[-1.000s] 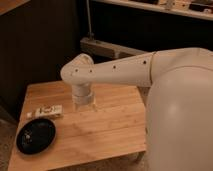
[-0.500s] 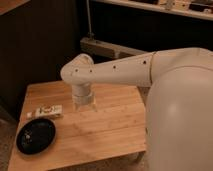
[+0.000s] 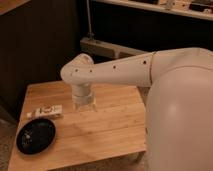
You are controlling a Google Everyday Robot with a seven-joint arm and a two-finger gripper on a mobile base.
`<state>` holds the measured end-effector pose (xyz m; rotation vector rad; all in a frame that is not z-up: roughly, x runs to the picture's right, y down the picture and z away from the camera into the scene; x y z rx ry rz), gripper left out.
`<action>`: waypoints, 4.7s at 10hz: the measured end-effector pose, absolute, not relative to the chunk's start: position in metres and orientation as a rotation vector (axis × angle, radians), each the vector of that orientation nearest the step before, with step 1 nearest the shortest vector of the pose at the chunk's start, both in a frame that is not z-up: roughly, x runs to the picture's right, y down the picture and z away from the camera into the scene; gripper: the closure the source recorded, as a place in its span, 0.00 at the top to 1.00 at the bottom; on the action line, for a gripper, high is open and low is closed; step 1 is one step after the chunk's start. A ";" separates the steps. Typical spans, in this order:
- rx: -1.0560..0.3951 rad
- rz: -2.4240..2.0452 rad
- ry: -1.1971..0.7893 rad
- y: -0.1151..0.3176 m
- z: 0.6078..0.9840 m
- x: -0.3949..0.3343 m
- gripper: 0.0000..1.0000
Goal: Place the bottle in the ceramic bowl
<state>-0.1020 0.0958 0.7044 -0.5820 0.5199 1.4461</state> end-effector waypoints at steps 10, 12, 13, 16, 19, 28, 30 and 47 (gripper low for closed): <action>-0.582 1.446 0.520 0.096 0.704 -0.102 0.65; -0.582 1.446 0.520 0.096 0.704 -0.102 0.65; -0.582 1.446 0.520 0.096 0.704 -0.102 0.65; -0.582 1.446 0.520 0.096 0.704 -0.102 0.65; -0.582 1.446 0.520 0.096 0.704 -0.102 0.65; -0.582 1.446 0.520 0.096 0.704 -0.102 0.65; -0.582 1.446 0.520 0.096 0.704 -0.102 0.65; -0.682 1.318 0.459 0.035 0.795 -0.134 0.65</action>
